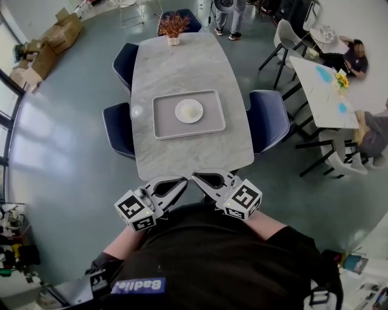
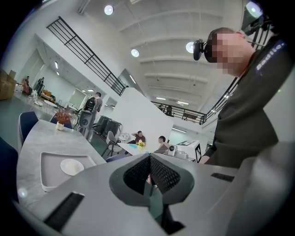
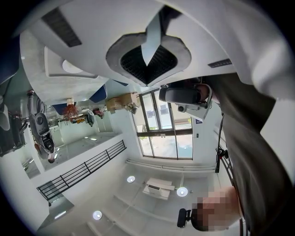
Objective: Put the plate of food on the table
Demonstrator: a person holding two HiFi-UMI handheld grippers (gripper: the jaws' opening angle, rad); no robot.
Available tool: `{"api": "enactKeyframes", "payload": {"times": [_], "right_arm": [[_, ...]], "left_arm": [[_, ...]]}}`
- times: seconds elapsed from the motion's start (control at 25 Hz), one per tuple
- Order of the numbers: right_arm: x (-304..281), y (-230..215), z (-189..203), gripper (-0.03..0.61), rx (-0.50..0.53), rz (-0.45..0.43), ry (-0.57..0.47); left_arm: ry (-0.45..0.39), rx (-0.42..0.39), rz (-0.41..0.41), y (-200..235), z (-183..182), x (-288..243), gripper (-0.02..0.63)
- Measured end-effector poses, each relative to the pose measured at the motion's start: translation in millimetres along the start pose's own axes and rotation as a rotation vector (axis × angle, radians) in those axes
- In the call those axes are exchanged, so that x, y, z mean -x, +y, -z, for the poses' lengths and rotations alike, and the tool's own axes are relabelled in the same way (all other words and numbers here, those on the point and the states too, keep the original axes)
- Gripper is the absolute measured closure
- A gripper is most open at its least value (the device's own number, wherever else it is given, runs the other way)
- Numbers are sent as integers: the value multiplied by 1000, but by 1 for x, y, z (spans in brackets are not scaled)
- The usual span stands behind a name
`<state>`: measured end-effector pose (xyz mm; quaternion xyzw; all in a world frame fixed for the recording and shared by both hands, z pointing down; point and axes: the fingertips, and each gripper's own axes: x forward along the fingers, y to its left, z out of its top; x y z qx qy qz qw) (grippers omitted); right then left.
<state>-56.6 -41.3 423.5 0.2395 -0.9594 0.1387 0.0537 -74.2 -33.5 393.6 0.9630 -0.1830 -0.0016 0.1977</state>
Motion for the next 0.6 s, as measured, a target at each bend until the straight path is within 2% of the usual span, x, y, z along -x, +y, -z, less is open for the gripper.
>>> {"api": "enactKeyframes", "payload": {"times": [0.6], "right_arm": [[-2, -7, 1, 568, -2, 19, 29]], "left_arm": [[1, 13, -1, 6, -1, -4, 609]]}}
